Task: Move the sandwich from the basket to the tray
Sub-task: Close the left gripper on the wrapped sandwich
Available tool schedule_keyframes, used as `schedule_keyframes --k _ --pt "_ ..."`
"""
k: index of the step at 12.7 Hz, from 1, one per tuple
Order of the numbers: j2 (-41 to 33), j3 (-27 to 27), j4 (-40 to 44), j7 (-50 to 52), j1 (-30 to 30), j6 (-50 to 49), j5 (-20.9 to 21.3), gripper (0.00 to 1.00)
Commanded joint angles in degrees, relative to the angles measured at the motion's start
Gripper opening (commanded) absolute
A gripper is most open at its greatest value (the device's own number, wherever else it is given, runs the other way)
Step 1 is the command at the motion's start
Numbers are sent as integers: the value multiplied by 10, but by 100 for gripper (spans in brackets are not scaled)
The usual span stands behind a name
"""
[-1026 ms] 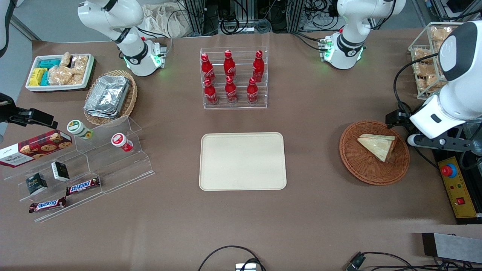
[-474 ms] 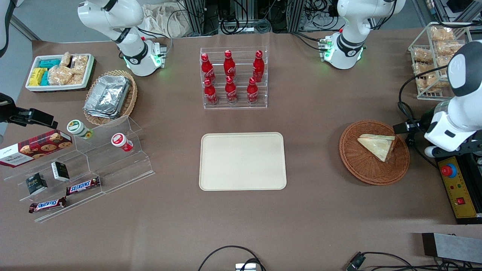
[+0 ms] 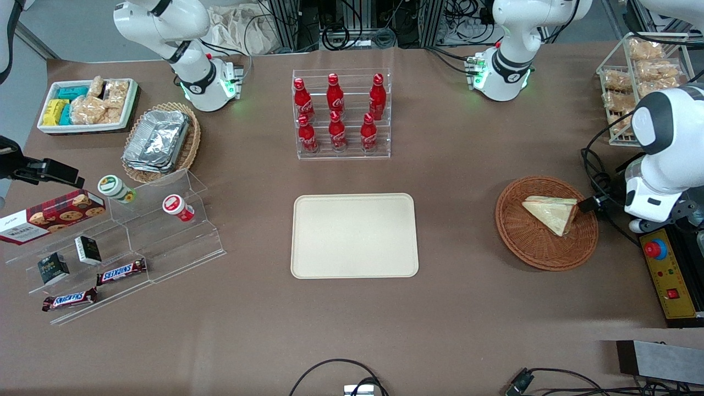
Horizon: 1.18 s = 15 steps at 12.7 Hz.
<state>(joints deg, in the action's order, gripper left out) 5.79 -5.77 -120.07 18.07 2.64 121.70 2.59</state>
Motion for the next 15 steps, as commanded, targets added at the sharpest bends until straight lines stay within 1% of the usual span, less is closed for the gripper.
schedule_keyframes --k 1,3,9,14,15 --pt "-13 -5 -72 67 -5 92 -30 100" --pt "5 -2 -72 117 -9 96 -31 100" --pt "79 -2 -70 141 -6 100 -34 100" --pt "107 -1 -65 145 -7 121 -35 100" --pt "116 0 -59 164 -9 127 -46 63"
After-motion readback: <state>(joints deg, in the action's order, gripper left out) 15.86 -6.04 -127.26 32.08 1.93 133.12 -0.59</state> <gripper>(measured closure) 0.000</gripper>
